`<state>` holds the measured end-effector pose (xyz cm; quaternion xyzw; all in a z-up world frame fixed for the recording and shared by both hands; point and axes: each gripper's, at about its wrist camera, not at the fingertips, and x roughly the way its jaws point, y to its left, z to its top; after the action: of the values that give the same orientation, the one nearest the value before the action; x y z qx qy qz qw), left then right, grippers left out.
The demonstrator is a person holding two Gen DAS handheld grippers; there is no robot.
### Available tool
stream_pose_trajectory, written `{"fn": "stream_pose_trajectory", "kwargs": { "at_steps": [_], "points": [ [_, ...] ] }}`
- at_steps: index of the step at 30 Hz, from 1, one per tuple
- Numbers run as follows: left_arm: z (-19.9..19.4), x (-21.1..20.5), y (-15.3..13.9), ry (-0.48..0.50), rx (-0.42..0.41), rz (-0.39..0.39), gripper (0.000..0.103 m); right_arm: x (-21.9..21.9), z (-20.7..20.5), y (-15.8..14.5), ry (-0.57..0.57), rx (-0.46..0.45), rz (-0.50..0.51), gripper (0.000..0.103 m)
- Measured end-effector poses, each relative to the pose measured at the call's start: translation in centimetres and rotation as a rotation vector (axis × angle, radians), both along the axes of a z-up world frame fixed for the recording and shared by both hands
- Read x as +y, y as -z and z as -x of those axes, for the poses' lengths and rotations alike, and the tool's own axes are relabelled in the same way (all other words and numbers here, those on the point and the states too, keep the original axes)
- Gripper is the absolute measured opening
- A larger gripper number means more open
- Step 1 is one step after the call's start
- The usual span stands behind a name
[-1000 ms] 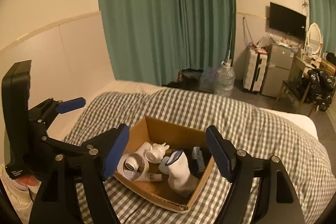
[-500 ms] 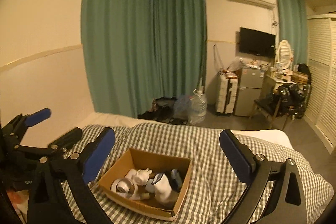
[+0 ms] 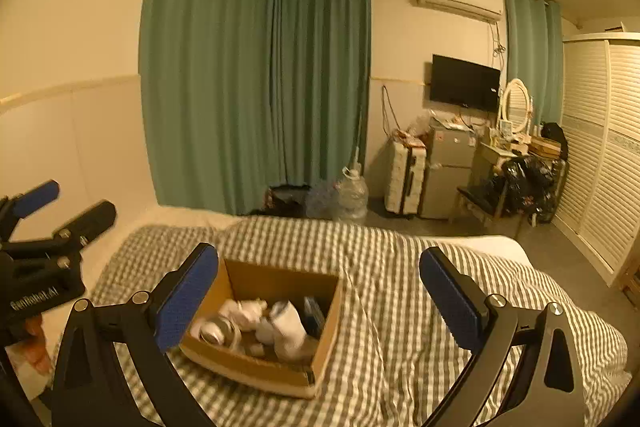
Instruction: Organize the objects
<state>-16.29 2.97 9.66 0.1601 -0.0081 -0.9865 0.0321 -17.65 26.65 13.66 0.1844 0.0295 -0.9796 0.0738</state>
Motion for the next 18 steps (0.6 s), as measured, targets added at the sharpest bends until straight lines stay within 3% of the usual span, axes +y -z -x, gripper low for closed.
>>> {"fn": "stream_pose_trajectory", "kwargs": {
  "at_steps": [11,18],
  "points": [
    [-3.6,-0.3,6.4,-0.029,-0.049,-0.038,0.103,0.6,-1.8,6.7,-0.023,-0.064,0.030,0.101],
    [-4.4,0.2,8.1,-0.047,-0.066,0.018,0.103,0.7,-2.7,8.7,-0.003,-0.056,0.006,0.101]
  ]
}}
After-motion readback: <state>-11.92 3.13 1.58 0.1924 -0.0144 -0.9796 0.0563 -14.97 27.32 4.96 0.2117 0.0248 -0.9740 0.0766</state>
